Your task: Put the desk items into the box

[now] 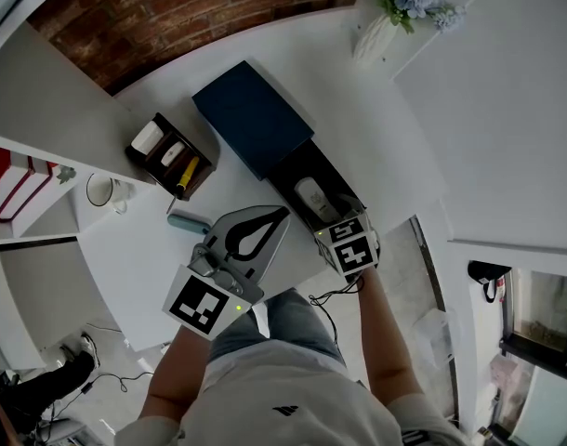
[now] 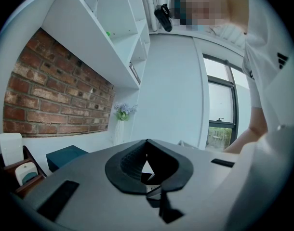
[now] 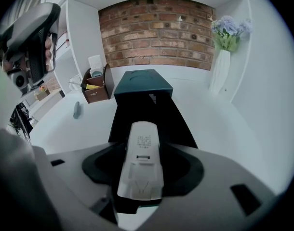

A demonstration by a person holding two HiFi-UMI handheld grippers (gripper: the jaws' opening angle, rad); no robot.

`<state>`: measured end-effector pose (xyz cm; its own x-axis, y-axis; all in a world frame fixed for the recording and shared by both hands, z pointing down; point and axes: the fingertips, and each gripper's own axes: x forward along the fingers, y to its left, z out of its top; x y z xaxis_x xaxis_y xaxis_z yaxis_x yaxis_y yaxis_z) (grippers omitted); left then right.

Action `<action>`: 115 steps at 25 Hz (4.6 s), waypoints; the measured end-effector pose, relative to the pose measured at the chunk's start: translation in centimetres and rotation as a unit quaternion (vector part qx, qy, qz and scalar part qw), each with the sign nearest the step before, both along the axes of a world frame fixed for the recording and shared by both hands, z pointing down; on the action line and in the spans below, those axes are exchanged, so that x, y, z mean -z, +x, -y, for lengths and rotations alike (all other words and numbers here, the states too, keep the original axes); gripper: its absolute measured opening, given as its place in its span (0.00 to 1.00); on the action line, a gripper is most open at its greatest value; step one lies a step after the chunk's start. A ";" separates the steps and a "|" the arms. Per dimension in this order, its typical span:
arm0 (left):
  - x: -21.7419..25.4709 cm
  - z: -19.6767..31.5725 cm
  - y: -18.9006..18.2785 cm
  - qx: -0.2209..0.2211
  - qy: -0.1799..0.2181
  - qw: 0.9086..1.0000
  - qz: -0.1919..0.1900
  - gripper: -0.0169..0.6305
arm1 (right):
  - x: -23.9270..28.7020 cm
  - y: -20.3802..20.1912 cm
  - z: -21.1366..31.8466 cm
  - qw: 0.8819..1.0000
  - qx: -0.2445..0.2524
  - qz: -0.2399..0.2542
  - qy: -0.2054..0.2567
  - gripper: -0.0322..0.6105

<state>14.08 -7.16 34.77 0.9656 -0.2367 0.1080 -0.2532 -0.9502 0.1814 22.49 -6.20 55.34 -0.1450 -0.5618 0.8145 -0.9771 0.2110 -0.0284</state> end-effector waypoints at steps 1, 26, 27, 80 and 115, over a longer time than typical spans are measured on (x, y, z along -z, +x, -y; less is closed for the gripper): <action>0.0 0.0 -0.1 0.000 0.000 1.000 -0.001 0.04 | 0.0 0.0 0.0 1.000 -0.002 0.002 0.001 0.42; 2.6 -3.4 -0.4 -0.056 0.026 0.998 -0.024 0.04 | 15.9 -2.4 -2.1 0.958 -0.080 0.099 0.258 0.06; 2.8 -3.7 -0.3 -0.060 0.026 0.998 -0.026 0.04 | 16.8 -2.5 -2.5 0.953 -0.083 0.104 0.272 0.06; 6.6 -4.3 -8.9 0.041 0.086 0.995 -0.028 0.04 | 27.0 -14.2 -3.6 0.907 0.057 0.174 0.379 0.06; 4.1 0.8 -24.5 0.272 0.058 0.960 -0.007 0.04 | 18.0 -29.0 4.2 0.908 0.268 0.225 0.230 0.07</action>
<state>-10.45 -7.95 30.64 0.6964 -0.7166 0.0386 -0.7167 -0.6918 0.0886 -6.50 -10.41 37.37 -0.7576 -0.5782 0.3028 -0.6423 0.7431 -0.1877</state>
